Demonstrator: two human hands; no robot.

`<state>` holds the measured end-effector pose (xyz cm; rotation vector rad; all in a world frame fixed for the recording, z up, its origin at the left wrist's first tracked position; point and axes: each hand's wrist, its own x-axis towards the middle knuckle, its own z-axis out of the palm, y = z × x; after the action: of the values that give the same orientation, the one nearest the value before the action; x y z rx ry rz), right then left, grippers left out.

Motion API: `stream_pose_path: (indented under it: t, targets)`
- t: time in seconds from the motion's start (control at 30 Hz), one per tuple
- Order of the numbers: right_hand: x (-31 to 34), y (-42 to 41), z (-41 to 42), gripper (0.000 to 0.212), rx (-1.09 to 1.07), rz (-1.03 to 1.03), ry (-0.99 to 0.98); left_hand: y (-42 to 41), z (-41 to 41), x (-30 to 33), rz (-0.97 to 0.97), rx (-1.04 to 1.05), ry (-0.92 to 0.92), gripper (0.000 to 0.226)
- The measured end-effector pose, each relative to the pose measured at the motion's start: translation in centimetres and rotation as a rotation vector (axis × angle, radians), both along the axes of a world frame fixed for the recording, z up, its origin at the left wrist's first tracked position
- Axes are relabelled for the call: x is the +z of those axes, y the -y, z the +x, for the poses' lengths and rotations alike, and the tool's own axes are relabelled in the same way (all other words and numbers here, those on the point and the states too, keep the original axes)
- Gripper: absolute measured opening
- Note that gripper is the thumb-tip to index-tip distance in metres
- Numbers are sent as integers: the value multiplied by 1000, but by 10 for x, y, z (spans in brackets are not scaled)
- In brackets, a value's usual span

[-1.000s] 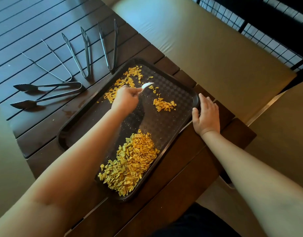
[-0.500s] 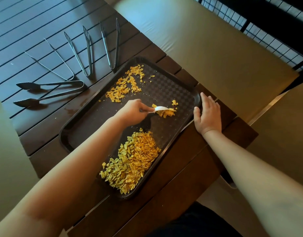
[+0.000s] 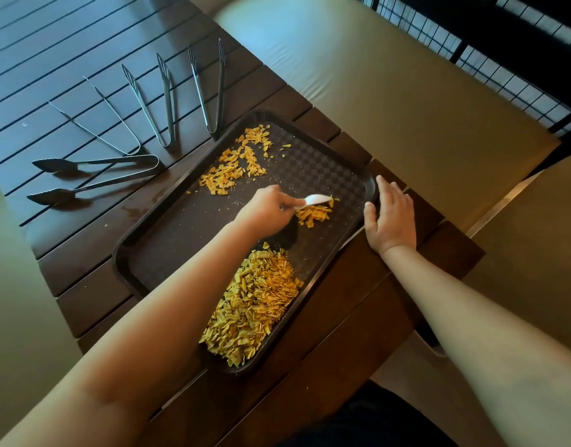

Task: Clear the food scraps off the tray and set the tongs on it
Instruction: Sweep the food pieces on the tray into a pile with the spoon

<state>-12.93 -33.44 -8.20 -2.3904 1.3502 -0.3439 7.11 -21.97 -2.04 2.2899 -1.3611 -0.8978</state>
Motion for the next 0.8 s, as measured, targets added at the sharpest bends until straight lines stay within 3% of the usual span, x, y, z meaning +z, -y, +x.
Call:
stream_pose_path:
  t: [0.23, 0.37, 0.5, 0.8]
  targets:
    - [-2, 0, 0, 61, 1, -4, 2, -23, 10, 4, 36, -94, -22, 27]
    - [-1, 0, 0, 61, 0, 0, -10, -30, 17, 0, -133, 154, -17, 28]
    - [0, 0, 0, 61, 3, 1, -11, -31, 16, -5, -103, 298, 26, 31]
    - [0, 0, 0, 62, 2, 7, -3, -44, 10, -2, 59, 28, -83, 26]
